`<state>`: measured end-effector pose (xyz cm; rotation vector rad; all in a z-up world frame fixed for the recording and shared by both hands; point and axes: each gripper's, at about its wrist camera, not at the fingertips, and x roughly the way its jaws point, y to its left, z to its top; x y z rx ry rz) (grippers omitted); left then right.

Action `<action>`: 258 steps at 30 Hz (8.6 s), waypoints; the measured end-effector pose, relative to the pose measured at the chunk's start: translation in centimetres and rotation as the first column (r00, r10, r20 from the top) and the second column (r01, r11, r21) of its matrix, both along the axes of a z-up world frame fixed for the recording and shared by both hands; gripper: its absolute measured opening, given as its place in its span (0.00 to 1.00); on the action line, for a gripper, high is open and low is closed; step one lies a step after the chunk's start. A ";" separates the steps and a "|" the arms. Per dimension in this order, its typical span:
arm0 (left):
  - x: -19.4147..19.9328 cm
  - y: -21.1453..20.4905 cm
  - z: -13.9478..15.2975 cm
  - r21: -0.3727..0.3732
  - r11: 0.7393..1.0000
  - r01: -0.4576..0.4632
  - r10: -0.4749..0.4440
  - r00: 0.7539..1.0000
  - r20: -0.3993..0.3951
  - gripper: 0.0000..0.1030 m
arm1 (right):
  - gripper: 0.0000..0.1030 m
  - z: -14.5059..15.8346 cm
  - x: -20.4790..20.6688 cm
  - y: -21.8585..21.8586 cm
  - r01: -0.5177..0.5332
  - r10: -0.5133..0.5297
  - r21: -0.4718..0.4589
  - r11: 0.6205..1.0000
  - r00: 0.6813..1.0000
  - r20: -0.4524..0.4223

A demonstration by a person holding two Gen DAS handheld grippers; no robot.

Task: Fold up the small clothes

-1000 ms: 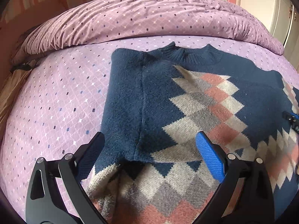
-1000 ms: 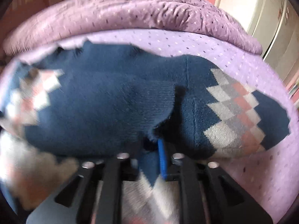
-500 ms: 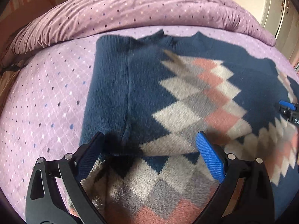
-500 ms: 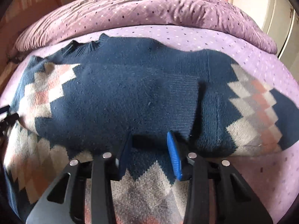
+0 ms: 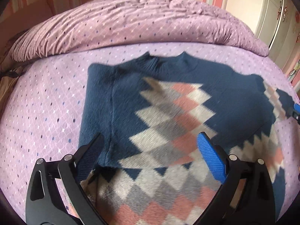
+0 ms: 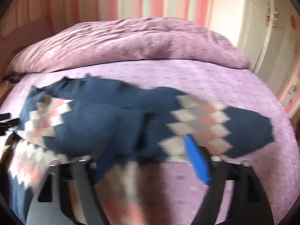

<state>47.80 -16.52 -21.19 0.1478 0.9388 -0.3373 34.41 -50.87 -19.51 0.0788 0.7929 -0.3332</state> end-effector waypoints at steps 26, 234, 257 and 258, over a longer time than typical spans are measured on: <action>1.4 -11.4 1.3 -0.012 0.996 0.083 -0.083 0.996 0.014 0.97 | 0.90 -8.8 -8.1 -30.9 0.519 -0.535 0.265 0.812 0.845 -0.015; -21.8 16.6 -1.5 0.063 0.988 -0.144 0.153 0.972 -0.178 0.97 | 0.84 0.0 -15.6 18.5 -0.099 0.104 0.045 0.994 0.986 -0.132; -26.3 20.5 -5.2 0.001 0.976 -0.218 0.209 0.937 -0.278 0.96 | 0.84 -0.5 -18.0 18.5 -0.105 0.108 0.030 0.994 0.981 -0.160; -26.4 20.6 -5.4 0.006 0.976 -0.220 0.213 0.937 -0.277 0.96 | 0.84 -0.6 -18.1 18.6 -0.107 0.110 0.029 0.994 0.980 -0.164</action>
